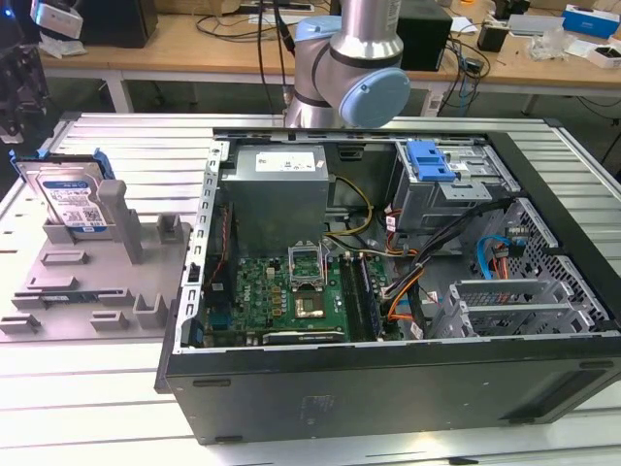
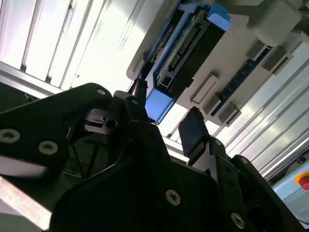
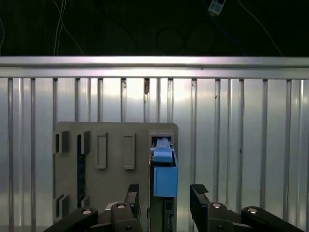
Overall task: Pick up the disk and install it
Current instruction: 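Pick up the disk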
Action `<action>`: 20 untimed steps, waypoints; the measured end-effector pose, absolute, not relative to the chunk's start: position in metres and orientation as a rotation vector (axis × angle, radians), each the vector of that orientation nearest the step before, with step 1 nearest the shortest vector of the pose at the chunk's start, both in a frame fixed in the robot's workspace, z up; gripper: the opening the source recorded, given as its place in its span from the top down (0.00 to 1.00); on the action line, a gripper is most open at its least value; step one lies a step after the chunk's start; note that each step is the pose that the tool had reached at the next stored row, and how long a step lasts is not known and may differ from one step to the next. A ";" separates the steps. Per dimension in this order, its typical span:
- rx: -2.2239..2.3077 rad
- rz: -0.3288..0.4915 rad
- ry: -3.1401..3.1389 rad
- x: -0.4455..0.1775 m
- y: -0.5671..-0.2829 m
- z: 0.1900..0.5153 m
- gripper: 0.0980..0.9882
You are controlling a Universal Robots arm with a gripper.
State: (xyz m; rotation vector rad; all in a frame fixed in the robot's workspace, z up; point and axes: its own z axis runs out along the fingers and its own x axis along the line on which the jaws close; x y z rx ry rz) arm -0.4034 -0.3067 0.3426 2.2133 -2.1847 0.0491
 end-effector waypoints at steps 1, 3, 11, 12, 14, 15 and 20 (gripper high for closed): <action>2.213 0.049 -2.185 -0.404 -0.307 0.341 0.50; 2.213 0.049 -2.185 -0.404 -0.307 0.339 0.50; 2.214 0.049 -2.184 -0.405 -0.307 0.333 0.50; 2.214 0.049 -2.184 -0.405 -0.307 0.332 0.50; 2.214 0.049 -2.184 -0.405 -0.307 0.331 0.50; 2.214 0.049 -2.184 -0.405 -0.307 0.330 0.50; 2.214 0.049 -2.184 -0.406 -0.307 0.326 0.50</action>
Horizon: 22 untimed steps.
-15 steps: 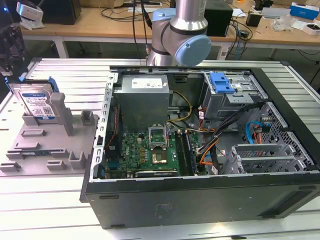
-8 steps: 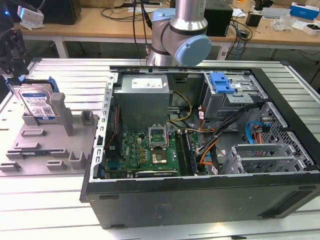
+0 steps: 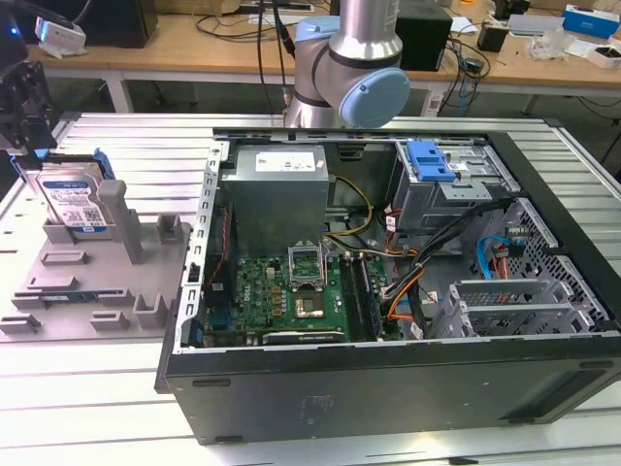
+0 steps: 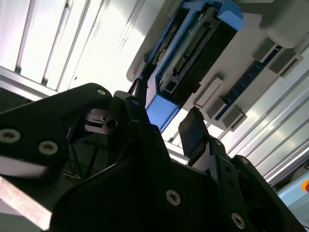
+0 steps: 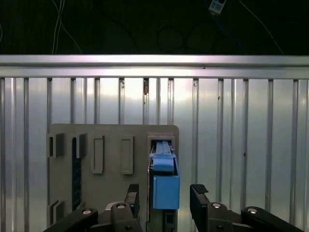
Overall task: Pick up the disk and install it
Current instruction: 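Pick up the disk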
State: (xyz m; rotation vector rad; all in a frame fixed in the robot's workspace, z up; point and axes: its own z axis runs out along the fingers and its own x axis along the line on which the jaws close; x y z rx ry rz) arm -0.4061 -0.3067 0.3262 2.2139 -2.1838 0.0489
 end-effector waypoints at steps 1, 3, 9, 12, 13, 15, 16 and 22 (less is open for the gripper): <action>2.214 0.049 -2.184 -0.406 -0.307 0.325 0.50; 2.214 0.049 -2.184 -0.406 -0.307 0.325 0.50; 2.215 0.049 -2.184 -0.407 -0.307 0.320 0.50; 2.215 0.049 -2.183 -0.408 -0.307 0.317 0.50; 2.215 0.049 -2.183 -0.408 -0.307 0.316 0.50; 2.215 0.048 -2.183 -0.408 -0.307 0.314 0.50; 2.215 0.048 -2.183 -0.408 -0.307 0.314 0.50; 2.216 0.047 -2.183 -0.409 -0.307 0.309 0.50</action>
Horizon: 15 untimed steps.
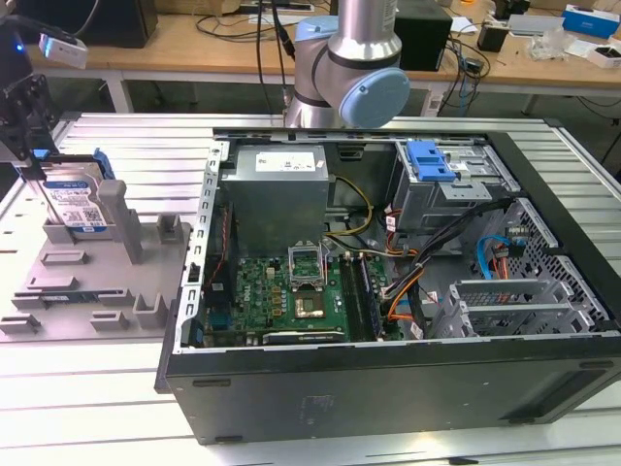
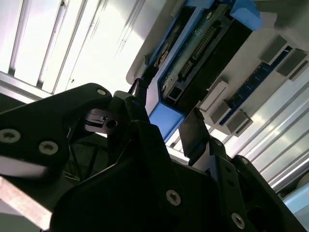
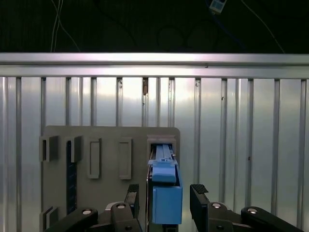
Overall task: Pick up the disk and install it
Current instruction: 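Pick up the disk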
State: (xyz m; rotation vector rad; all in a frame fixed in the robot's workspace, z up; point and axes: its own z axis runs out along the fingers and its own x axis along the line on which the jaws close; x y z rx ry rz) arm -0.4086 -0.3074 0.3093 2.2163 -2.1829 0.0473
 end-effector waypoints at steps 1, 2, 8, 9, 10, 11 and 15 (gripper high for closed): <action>2.217 0.047 -2.183 -0.409 -0.308 0.309 0.50; 2.217 0.046 -2.183 -0.409 -0.308 0.308 0.50; 2.219 0.042 -2.185 -0.410 -0.308 0.306 0.50; 2.220 0.041 -2.185 -0.410 -0.308 0.305 0.50; 2.221 0.040 -2.185 -0.410 -0.308 0.305 0.50; 2.221 0.039 -2.186 -0.410 -0.308 0.304 0.50; 2.223 0.037 -2.187 -0.410 -0.308 0.302 0.50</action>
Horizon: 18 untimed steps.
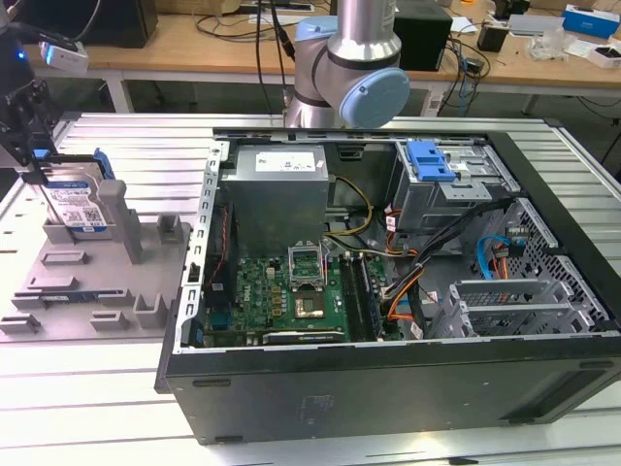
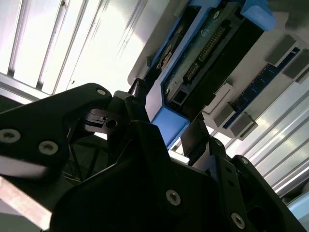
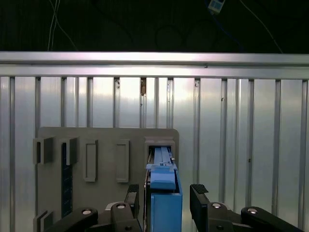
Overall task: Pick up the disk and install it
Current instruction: 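Pick up the disk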
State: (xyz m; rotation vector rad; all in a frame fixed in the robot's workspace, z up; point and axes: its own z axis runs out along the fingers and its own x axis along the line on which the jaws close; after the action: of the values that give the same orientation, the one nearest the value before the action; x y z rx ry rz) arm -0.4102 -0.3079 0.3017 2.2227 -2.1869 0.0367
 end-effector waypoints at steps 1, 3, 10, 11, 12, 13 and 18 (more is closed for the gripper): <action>2.223 0.036 -2.187 -0.410 -0.308 0.301 0.52; 2.223 0.036 -2.187 -0.410 -0.308 0.301 0.60; 2.223 0.035 -2.187 -0.410 -0.310 0.300 0.60; 2.223 0.035 -2.188 -0.410 -0.311 0.300 0.60; 2.223 0.035 -2.188 -0.410 -0.311 0.300 0.60; 2.223 0.035 -2.188 -0.410 -0.311 0.300 0.60; 2.223 0.035 -2.188 -0.410 -0.311 0.300 0.60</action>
State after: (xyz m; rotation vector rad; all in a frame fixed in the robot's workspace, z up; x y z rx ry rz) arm -0.4103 -0.3114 0.2999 2.2233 -2.1875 0.0353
